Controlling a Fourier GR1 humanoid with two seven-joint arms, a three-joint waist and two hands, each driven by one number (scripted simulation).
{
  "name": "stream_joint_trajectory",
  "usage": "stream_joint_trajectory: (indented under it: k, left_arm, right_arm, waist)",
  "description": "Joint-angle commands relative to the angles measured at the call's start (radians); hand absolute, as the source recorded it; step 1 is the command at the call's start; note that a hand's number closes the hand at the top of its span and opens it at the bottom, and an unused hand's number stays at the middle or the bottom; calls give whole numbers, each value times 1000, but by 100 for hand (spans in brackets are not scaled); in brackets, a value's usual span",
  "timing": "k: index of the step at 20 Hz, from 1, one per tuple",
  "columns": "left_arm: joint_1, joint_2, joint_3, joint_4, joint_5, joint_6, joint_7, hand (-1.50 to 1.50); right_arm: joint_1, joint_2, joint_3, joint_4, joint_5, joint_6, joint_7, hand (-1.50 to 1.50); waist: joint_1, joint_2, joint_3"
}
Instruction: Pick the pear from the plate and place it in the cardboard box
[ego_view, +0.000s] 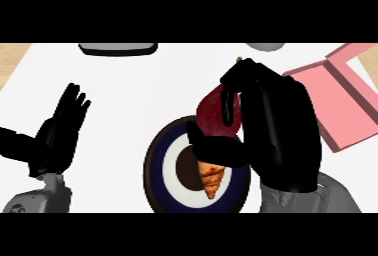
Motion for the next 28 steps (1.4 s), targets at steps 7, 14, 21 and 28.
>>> stream_joint_trajectory:
  k: [7, 14, 21, 28]
  left_arm:
    - [-31, 19, 35, 45, 26, -31, -17, 0]
    - [77, -6, -9, -59, -3, -23, -32, 0]
    - [28, 3, 2, -4, 2, -30, -22, 0]
    - [9, -30, -33, -17, -40, 16, -3, 0]
  right_arm:
    - [-1, -100, -284, 79, -74, 60, -99, 150]
    - [46, -267, -436, 266, -45, -55, -315, 150]
    - [7, -327, -490, 571, 0, -192, -506, 150]
    - [34, -417, -420, 818, 54, -19, -572, 150]
  waist:
    - [4, 3, 0]
    - [14, 4, 0]
    - [16, 5, 0]
    - [18, 9, 0]
